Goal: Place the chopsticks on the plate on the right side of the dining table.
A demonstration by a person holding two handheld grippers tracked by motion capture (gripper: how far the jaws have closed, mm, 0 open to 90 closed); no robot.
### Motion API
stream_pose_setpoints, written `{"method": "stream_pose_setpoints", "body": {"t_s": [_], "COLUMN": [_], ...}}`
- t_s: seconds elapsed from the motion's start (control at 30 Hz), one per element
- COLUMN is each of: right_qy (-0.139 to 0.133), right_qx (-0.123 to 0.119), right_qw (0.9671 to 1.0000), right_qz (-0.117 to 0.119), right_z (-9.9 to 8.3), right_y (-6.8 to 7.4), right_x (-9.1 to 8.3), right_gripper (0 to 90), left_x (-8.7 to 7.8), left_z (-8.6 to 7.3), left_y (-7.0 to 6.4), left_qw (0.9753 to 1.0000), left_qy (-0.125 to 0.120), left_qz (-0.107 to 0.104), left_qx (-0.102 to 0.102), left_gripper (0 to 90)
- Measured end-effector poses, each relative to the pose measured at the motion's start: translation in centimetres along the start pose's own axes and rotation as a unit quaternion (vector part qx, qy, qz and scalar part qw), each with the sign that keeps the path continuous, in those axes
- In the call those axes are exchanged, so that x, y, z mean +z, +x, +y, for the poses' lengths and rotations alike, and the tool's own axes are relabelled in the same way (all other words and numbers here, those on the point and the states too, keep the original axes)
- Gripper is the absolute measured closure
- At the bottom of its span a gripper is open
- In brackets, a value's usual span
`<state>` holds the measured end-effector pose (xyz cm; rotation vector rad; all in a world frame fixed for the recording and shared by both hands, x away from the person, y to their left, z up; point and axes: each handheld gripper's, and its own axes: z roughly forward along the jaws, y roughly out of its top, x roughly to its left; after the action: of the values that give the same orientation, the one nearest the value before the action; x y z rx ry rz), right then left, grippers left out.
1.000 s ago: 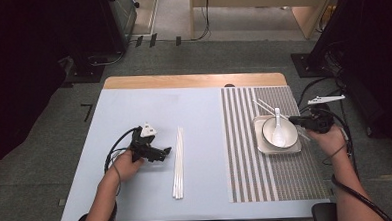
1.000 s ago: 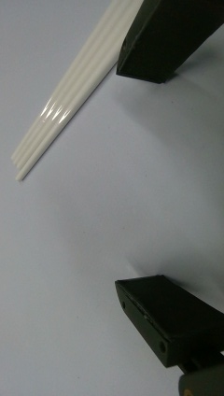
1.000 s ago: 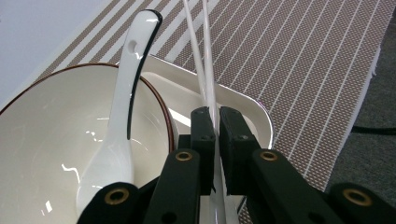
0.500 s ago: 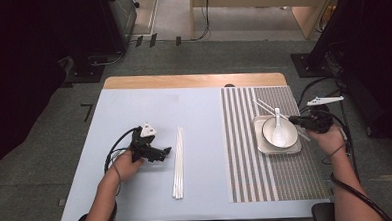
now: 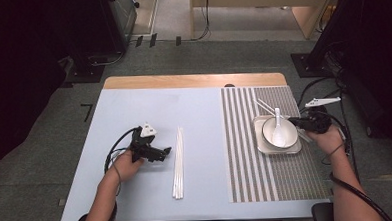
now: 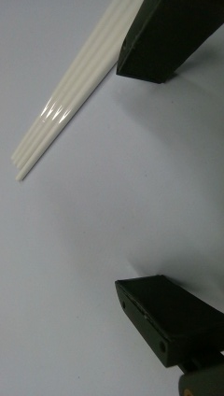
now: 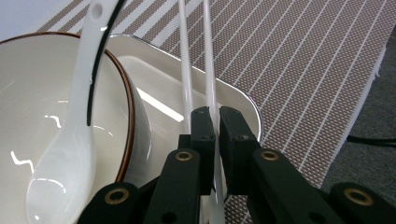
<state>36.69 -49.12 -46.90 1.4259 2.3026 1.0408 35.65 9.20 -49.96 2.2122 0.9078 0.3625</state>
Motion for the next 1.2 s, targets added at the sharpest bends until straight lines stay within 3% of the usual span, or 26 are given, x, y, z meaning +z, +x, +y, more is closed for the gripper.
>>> {"method": "stream_pose_setpoints", "body": {"t_s": [0.43, 0.63, 0.9, 1.2], "right_qy": [0.013, 0.013, 0.005, -0.011], "right_qx": [0.003, 0.006, 0.028, 0.056], "right_qw": [0.9995, 0.9996, 0.9993, 0.9982], "right_qz": [0.029, 0.025, 0.023, 0.019], "right_z": [0.21, 0.26, 0.06, 0.35], "right_y": [-0.16, -0.14, -0.40, -0.55], "right_x": [0.24, 0.18, 0.01, -0.14], "right_gripper": [84.0, 80.8, 75.7, 80.6], "left_x": [0.00, 0.00, 0.00, 0.00], "left_z": [0.00, 0.00, 0.00, 0.00], "left_y": [0.00, 0.00, -0.01, 0.00], "left_qw": [1.0000, 1.0000, 1.0000, 1.0000], "left_qy": [0.000, 0.000, 0.000, 0.000], "left_qz": [0.000, 0.000, 0.000, 0.000], "left_qx": [0.000, 0.000, 0.000, 0.000], "left_gripper": [0.5, 0.5, 0.5, 0.5]}}
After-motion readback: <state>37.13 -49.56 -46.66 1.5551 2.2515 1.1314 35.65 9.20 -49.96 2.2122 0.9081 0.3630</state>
